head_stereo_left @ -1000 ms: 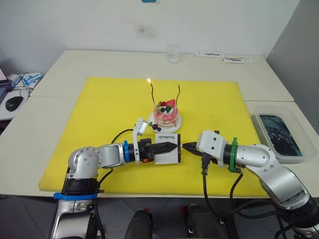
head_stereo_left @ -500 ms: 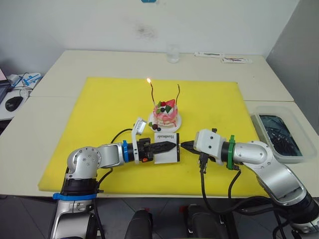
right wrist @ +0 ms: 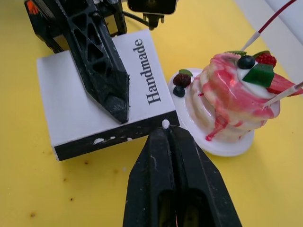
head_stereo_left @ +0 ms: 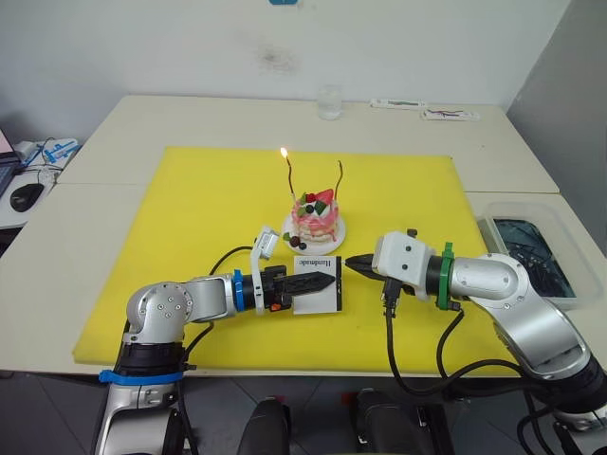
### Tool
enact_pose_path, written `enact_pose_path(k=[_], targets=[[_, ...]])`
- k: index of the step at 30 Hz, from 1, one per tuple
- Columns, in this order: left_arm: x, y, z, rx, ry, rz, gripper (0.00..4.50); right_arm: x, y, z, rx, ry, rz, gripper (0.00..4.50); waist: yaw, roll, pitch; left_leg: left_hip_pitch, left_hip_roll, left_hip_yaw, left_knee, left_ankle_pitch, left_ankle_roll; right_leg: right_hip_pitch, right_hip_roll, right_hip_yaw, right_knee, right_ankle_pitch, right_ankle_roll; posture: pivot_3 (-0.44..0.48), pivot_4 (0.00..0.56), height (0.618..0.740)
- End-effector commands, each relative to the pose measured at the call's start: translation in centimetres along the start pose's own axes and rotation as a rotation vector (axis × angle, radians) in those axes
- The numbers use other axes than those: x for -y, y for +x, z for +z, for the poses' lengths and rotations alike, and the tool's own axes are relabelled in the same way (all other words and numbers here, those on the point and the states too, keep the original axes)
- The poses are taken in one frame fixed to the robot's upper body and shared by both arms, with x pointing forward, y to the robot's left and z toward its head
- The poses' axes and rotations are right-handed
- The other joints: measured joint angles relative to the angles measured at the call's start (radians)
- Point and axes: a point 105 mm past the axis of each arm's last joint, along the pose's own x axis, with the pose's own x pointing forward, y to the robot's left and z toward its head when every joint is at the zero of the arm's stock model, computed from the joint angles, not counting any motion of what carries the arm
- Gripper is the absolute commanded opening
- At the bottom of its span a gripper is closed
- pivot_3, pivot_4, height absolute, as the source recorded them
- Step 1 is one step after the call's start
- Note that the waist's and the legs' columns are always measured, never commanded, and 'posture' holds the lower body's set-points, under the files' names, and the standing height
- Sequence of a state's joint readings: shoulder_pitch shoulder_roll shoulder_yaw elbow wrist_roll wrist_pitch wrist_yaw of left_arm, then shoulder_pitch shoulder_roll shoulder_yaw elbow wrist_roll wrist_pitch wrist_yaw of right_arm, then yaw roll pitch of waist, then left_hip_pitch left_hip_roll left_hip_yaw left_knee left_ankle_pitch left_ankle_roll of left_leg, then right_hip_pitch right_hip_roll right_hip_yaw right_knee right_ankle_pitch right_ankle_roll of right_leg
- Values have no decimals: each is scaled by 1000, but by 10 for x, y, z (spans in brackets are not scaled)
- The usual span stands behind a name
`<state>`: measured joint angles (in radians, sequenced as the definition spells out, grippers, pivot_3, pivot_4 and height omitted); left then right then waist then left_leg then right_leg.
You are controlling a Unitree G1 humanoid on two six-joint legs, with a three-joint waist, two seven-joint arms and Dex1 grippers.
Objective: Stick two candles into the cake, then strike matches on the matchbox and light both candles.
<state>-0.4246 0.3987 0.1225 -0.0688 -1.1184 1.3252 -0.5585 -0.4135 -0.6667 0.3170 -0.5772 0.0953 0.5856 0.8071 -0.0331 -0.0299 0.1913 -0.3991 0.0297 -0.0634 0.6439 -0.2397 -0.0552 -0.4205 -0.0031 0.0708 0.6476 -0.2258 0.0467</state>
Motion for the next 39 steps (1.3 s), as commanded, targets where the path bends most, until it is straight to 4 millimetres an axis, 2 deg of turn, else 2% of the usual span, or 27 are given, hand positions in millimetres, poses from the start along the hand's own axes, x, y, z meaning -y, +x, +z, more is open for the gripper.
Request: enact_pose_path(k=[1,12,24,39], targets=[[13,-1,3,-3,35,-51,0,0,1,7,22,-46,10,21,0,0,0,0,0,0,0,0,0,0,0,0,0,0,0,0,150,740],[15,-1,3,-8,39,-61,0,-5,3,2,10,-59,46,21,0,0,0,0,0,0,0,0,0,0,0,0,0,0,0,0,150,740],[12,-4,3,-11,52,-42,0,5,-4,4,10,-72,12,21,0,0,0,0,0,0,0,0,0,0,0,0,0,0,0,0,150,740],[13,-1,2,-18,84,-29,0,13,0,7,22,-91,0,21,0,0,0,0,0,0,0,0,0,0,0,0,0,0,0,0,150,740]])
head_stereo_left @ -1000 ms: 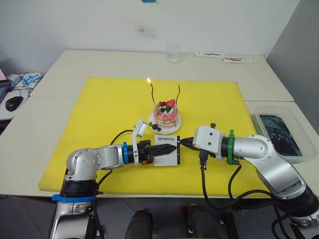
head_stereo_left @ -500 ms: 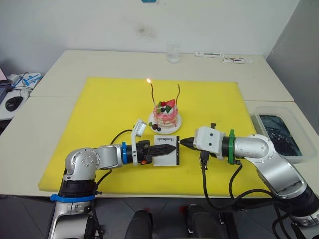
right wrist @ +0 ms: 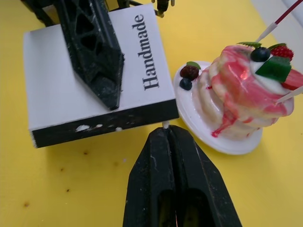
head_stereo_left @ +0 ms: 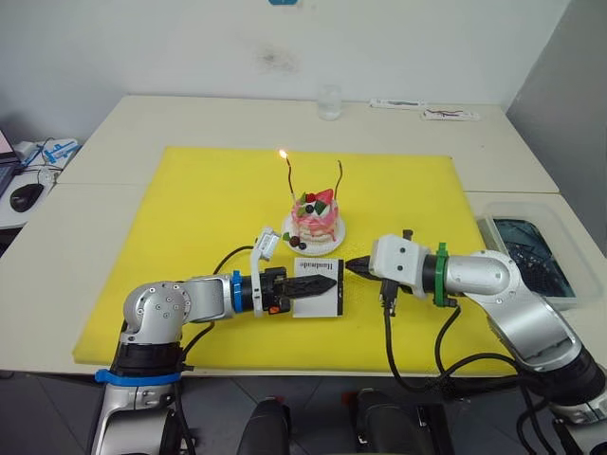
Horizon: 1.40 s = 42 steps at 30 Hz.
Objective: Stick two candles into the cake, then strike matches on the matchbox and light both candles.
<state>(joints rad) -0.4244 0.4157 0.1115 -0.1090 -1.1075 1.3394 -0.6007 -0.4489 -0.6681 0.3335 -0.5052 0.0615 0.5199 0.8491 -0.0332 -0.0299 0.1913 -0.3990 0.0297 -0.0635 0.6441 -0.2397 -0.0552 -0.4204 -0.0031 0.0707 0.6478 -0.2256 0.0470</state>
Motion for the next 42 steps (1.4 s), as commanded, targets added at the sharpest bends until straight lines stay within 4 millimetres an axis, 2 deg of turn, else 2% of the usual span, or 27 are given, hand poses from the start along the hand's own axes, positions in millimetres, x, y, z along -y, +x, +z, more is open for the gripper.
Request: enact_pose_path(k=[1,10,27,42], targets=[[3,0,6,21,50,7,0,8,-5,12,34,-50,-25,21,0,0,0,0,0,0,0,0,0,0,0,0,0,0,0,0,150,740],[-5,-4,13,51,78,65,0,14,-16,15,24,-70,-29,21,0,0,0,0,0,0,0,0,0,0,0,0,0,0,1,0,150,740],[0,-2,15,44,93,45,0,9,2,17,50,-64,-6,21,0,0,0,0,0,0,0,0,0,0,0,0,0,1,1,0,150,740],[3,-2,16,43,95,29,0,12,4,11,31,-85,-2,21,0,0,0,0,0,0,0,0,0,0,0,0,0,1,2,0,150,740]])
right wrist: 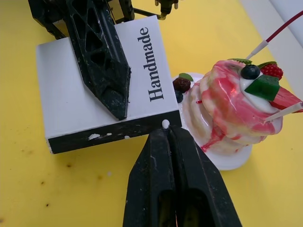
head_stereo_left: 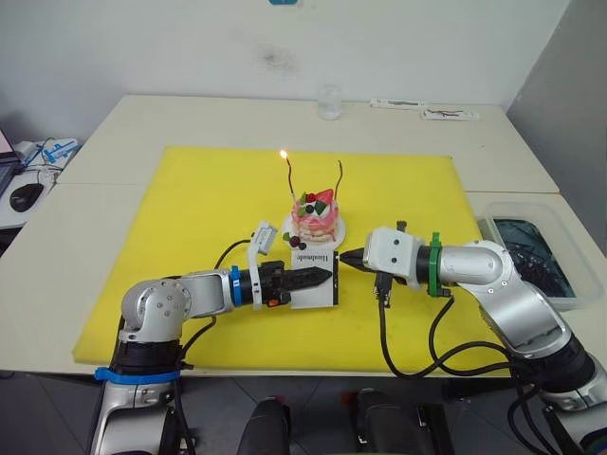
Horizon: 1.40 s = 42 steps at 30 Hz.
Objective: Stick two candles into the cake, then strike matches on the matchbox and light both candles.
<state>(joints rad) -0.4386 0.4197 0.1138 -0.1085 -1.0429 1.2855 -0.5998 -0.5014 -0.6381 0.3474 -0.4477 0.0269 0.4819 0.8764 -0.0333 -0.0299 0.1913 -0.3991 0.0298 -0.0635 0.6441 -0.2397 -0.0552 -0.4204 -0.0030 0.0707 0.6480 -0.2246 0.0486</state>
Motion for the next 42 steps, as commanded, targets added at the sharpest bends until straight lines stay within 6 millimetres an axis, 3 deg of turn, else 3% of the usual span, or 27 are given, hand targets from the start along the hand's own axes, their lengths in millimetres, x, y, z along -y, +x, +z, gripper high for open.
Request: enact_pose_path(k=[1,13,21,30,33,37,42], targets=[[10,0,6,6,36,-37,0,4,-2,7,20,-46,-6,21,0,0,0,0,0,0,0,0,0,0,0,0,0,0,0,0,150,740],[21,6,4,-34,102,-81,0,-2,4,5,20,-60,46,21,0,0,0,0,0,0,0,0,0,0,0,0,0,0,1,0,150,740],[18,9,4,-46,162,-63,0,-9,8,6,33,-107,142,21,0,0,0,0,0,0,0,0,0,0,0,0,0,0,1,0,150,740],[14,12,22,29,240,-41,0,-31,-3,11,62,-122,295,21,0,0,0,0,0,0,0,0,0,0,0,0,0,0,1,0,150,740],[13,1,28,33,247,-21,0,-27,-15,19,75,-113,273,21,0,0,0,0,0,0,0,0,0,0,0,0,0,0,1,0,150,740],[5,-17,21,19,220,38,0,-15,-25,25,72,-98,208,21,-10,0,0,1,1,0,-1,0,0,0,1,0,1,0,0,0,150,740],[-7,-49,-5,-30,143,134,0,13,-37,33,89,-41,39,21,-14,0,0,1,1,0,0,0,0,0,0,0,1,0,0,0,150,740]])
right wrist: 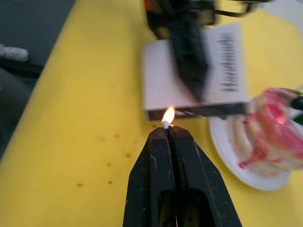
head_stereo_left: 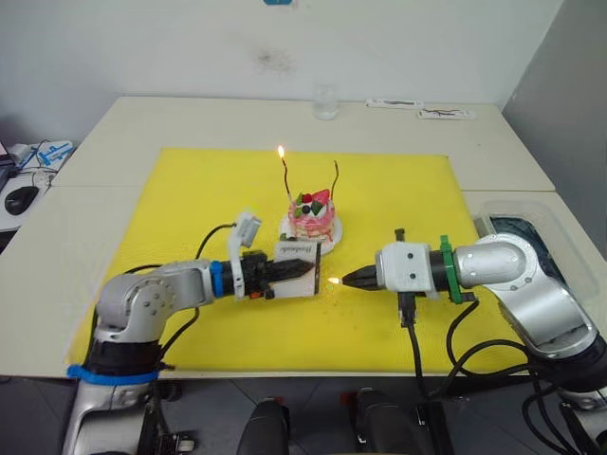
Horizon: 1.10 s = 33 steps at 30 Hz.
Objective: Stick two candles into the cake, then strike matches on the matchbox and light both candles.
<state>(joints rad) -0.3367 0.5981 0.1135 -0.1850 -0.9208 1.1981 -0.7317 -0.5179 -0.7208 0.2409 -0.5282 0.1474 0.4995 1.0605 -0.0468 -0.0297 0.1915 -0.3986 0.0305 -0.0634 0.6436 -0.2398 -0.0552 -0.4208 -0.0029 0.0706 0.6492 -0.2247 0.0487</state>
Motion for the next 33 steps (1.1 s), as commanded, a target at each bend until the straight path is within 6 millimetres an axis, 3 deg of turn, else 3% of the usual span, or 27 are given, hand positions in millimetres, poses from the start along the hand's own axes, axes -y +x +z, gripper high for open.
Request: enact_pose_path(k=[1,20,33], targets=[[8,-12,0,12,4,-11,0,20,-13,15,44,3,-130,21,0,0,0,0,0,0,0,0,0,0,0,0,0,-1,-1,0,150,740],[21,0,-4,8,-20,-81,0,86,-10,32,87,-40,-390,21,7,0,0,0,0,0,0,0,0,0,0,-1,0,0,-1,0,150,740],[25,5,-5,6,-18,-98,0,105,0,37,96,-83,-428,21,6,0,0,0,0,0,0,0,0,0,0,0,0,0,-1,0,150,740]])
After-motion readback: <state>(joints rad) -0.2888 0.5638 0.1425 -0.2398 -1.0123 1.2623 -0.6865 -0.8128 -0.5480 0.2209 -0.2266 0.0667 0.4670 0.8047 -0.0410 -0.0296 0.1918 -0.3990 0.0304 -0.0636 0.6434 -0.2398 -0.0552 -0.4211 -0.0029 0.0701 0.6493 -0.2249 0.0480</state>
